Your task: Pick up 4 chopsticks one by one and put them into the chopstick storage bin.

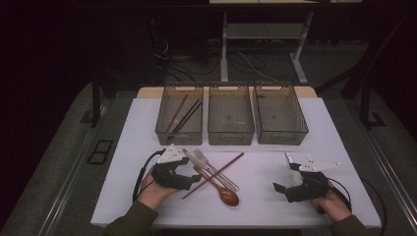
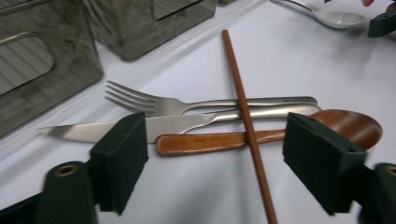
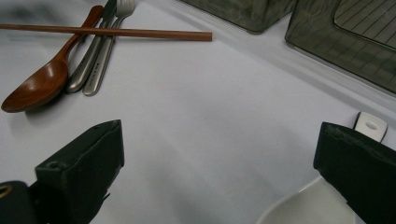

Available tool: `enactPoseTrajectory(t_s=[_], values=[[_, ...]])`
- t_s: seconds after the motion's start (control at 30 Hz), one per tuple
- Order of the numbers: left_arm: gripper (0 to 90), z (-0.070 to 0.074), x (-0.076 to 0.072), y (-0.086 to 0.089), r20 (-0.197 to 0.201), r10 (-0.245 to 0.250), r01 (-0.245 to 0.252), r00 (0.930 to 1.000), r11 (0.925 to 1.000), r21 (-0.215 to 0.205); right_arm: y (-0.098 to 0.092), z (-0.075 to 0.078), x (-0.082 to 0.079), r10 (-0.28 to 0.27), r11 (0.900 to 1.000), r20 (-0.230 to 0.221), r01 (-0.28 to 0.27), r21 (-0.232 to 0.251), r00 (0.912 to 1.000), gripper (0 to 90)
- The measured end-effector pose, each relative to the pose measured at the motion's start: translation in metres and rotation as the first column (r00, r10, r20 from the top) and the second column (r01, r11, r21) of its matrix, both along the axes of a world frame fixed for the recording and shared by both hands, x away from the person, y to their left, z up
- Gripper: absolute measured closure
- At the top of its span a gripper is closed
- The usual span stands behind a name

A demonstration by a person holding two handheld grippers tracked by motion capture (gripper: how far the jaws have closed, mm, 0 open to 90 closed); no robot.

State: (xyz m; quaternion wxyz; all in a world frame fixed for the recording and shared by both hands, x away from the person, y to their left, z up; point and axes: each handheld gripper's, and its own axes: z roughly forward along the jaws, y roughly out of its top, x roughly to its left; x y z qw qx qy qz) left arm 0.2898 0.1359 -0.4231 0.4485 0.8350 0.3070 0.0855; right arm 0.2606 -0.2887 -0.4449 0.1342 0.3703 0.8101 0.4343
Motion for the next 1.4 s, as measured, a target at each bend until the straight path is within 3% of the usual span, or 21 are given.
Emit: enactPoseTrajectory(t_s=[0.37, 0.5, 0.67, 0.93, 1.13, 1.4], values=[[46.9, -0.008, -0.001, -0.014, -0.056, -0.059, 0.059, 0.9967, 0.9982, 0.003, 0.001, 0.000, 0.000, -0.001, 1.000, -0.002, 0.001, 0.000, 1.0000, 1.6], [54.4, -0.013, -0.001, -0.021, -0.084, -0.078, 0.081, 0.9934, 0.9963, 0.029, 0.001, 0.000, 0.000, -0.001, 1.000, -0.003, 0.001, 0.001, 1.0000, 1.6], [59.1, -0.016, -0.002, -0.028, -0.092, -0.095, 0.103, 0.9912, 0.9914, 0.080, 0.001, 0.000, 0.000, 0.000, 1.000, 0.001, 0.000, 0.000, 1.0000, 1.6], [67.6, -0.019, -0.003, -0.030, -0.117, -0.100, 0.113, 0.9881, 0.9883, 0.103, 0.001, 0.000, 0.000, 0.001, 1.000, 0.001, -0.001, -0.001, 1.0000, 1.6], [71.9, -0.022, -0.003, -0.033, -0.105, -0.120, 0.135, 0.9872, 0.9783, 0.157, 0.000, 0.000, 0.000, -0.001, 1.000, 0.001, 0.001, 0.000, 1.0000, 1.6], [78.7, -0.021, -0.006, -0.037, -0.082, -0.096, 0.110, 0.9919, 0.9758, 0.189, 0.000, 0.000, 0.000, 0.000, 1.000, 0.001, 0.000, -0.001, 1.0000, 1.6]])
